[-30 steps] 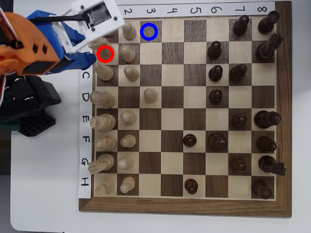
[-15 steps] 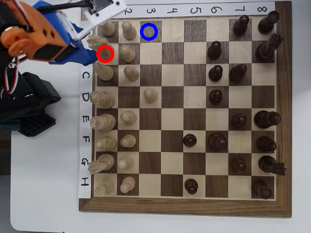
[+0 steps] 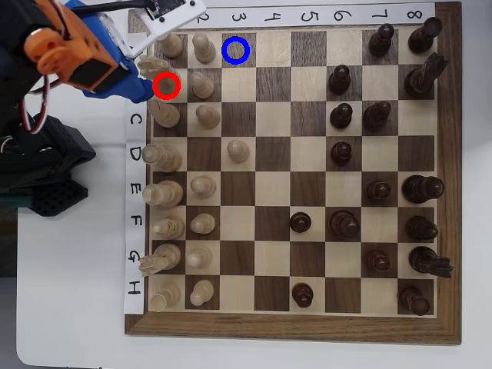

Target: Move the piece to destination

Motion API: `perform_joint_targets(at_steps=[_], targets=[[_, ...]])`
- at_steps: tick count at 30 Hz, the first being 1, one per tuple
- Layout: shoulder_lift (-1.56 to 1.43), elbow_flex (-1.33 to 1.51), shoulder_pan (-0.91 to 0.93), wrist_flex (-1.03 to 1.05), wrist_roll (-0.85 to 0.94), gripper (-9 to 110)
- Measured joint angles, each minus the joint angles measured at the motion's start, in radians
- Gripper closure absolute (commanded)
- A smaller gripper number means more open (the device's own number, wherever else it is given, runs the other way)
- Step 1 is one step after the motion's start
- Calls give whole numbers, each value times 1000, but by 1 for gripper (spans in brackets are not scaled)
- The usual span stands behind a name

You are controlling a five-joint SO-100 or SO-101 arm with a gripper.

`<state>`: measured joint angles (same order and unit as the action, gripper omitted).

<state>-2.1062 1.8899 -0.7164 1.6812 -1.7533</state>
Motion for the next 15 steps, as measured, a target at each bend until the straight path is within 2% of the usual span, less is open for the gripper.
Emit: perform_joint_targets(at_steps=[15], targets=[[31, 14, -66, -48, 0, 83]])
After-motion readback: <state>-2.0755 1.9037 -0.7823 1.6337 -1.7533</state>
